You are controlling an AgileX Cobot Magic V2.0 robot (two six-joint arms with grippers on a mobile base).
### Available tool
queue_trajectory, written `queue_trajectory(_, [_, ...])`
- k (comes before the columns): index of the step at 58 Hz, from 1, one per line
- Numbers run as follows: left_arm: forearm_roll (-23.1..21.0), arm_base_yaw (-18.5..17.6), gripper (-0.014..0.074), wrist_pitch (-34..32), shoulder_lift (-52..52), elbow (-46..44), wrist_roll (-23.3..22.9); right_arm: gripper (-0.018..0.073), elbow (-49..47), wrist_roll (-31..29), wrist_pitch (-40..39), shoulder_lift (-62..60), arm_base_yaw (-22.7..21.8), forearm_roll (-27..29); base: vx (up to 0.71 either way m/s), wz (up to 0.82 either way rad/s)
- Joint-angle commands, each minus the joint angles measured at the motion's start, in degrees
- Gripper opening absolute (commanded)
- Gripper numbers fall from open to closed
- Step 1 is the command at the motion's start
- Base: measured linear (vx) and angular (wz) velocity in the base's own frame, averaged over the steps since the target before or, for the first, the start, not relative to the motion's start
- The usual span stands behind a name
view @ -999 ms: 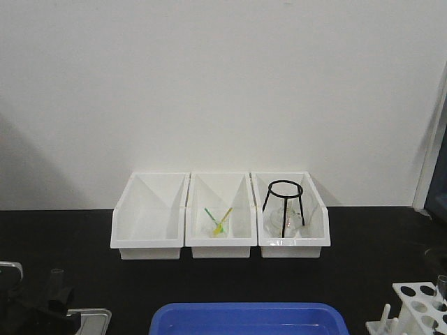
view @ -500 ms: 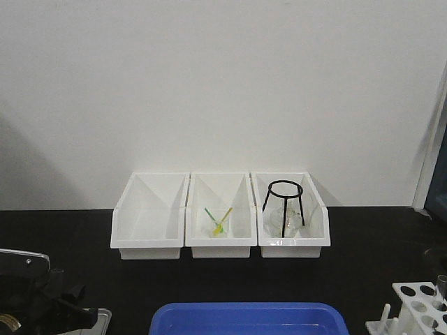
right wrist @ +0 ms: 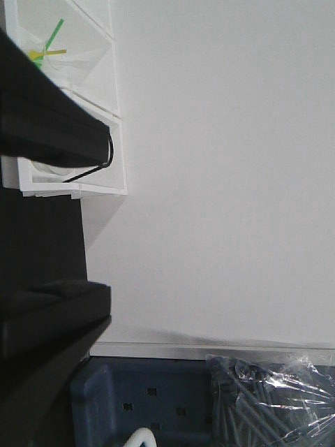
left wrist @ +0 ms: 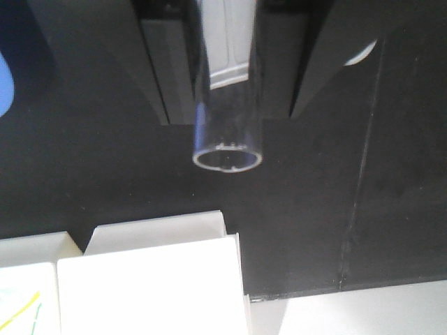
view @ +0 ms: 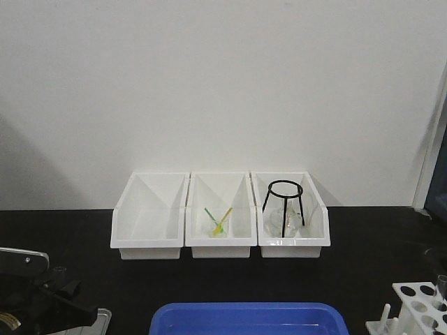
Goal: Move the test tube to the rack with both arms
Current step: 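Close the left gripper on the test tube and lift it from the beaker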
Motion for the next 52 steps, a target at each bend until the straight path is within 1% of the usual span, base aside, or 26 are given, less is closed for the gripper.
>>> queue_trajectory(1, [0.4, -0.2, -0.0008, -5.8, -3.5, -1.8, 0.1, 0.0419, -2.0, -0.8, -4.8, -0.2, 0.1, -0.2, 0.0, 0.0])
queue_trajectory(12, [0.4, -0.2, -0.0007, -5.8, -9.7, -1.8, 0.1, 0.0419, -2.0, -0.8, -4.8, -0.2, 0.1, -0.2, 0.0, 0.0])
queue_trajectory(27, [0.5, -0.2, -0.0007, -5.5, -23.2, -1.8, 0.1, 0.0419, -2.0, -0.8, -4.7, -0.2, 0.1, -0.2, 0.0, 0.0])
queue_trajectory(35, [1.2, -0.2, -0.0007, -4.1, -30.2, -1.8, -0.1, 0.0419, -2.0, -0.8, -4.6, -0.2, 0.1, -0.2, 0.0, 0.0])
queue_trajectory(41, [3.7, -0.2, -0.0007, -1.7, -34.5, -1.8, -0.9, 0.0419, -2.0, -0.8, -4.6, -0.2, 0.1, -0.2, 0.0, 0.0])
queue_trajectory(44, [6.0, -0.2, -0.0007, 0.0, -36.5, -1.8, -2.0, 0.0419, -2.0, -0.6, -4.6, -0.2, 0.1, -0.2, 0.0, 0.0])
queue_trajectory(48, [8.9, -0.2, -0.0007, 2.4, -38.9, -1.8, -5.0, 0.0419, -2.0, -0.5, -4.6, -0.2, 0.1, -0.2, 0.0, 0.0])
queue_trajectory(52, [12.9, -0.2, -0.0007, 4.5, -40.8, -1.8, -10.2, 0.0419, -2.0, 0.0, -4.3, -0.2, 0.1, -0.2, 0.0, 0.0])
